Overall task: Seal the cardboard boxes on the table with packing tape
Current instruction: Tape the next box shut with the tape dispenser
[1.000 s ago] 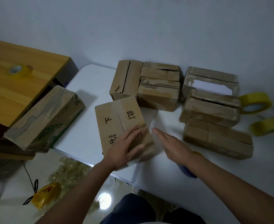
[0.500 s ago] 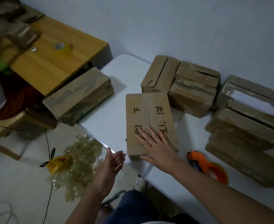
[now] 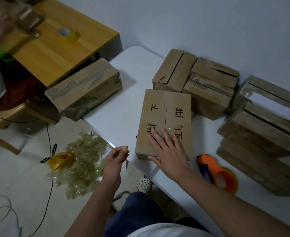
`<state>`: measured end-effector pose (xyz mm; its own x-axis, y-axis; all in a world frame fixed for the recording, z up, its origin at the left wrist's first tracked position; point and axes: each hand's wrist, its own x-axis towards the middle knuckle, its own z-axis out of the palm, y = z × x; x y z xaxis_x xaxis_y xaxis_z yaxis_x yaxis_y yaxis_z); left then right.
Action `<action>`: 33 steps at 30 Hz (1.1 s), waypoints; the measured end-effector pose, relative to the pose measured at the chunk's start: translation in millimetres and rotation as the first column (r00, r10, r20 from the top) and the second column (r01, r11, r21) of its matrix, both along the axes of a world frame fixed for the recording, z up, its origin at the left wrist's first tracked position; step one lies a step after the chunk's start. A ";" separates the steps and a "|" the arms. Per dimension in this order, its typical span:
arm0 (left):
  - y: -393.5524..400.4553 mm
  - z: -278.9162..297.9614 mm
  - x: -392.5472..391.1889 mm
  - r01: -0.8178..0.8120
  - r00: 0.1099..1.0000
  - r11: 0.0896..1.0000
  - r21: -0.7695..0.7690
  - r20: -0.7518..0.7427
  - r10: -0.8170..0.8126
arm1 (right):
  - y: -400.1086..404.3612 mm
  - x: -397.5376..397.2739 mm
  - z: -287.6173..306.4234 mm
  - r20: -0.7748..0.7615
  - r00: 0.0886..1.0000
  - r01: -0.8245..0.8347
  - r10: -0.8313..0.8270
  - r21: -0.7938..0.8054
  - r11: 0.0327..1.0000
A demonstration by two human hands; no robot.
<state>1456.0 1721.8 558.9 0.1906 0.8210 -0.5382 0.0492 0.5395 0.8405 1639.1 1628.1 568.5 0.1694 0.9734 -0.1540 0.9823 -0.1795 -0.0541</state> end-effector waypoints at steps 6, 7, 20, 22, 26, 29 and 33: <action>7.6 -8.9 14.5 0.069 0.998 0.997 0.019 -0.018 -0.068 | 0.0 -0.9 -1.7 0.011 1.000 0.012 -0.012 -0.001 1.000; 8.5 -11.1 17.4 0.089 0.996 0.996 0.020 -0.018 -0.089 | 0.3 -1.5 -2.2 0.012 1.000 0.016 -0.015 -0.003 1.000; -1.1 -21.5 34.9 0.164 0.986 0.985 -0.048 -0.010 -0.164 | 1.6 -4.7 -3.4 0.001 0.999 0.054 -0.054 -0.004 0.999; 2.5 -22.2 40.4 0.156 0.987 0.985 -0.077 -0.036 -0.159 | 1.6 -5.2 -2.1 -0.003 0.999 0.054 -0.054 -0.010 0.998; 14.7 -27.2 48.6 0.208 0.957 0.977 -0.044 -0.199 -0.213 | 2.3 -5.1 -0.5 0.005 0.999 0.052 -0.052 -0.016 0.999; 21.1 -18.0 34.1 0.147 0.909 0.989 0.020 -0.398 -0.126 | 2.1 -3.4 -0.6 -0.003 0.999 0.052 -0.052 -0.011 0.999; 11.3 18.8 10.2 0.279 0.876 0.959 0.046 -0.422 -0.235 | 2.4 -4.8 0.0 0.006 0.999 0.054 -0.054 -0.008 0.998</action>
<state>1466.2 1733.2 577.8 0.1837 0.8277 -0.5302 0.5252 0.3733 0.7647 1634.3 1630.5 568.5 0.2229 0.9615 -0.1605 0.9714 -0.2329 -0.0466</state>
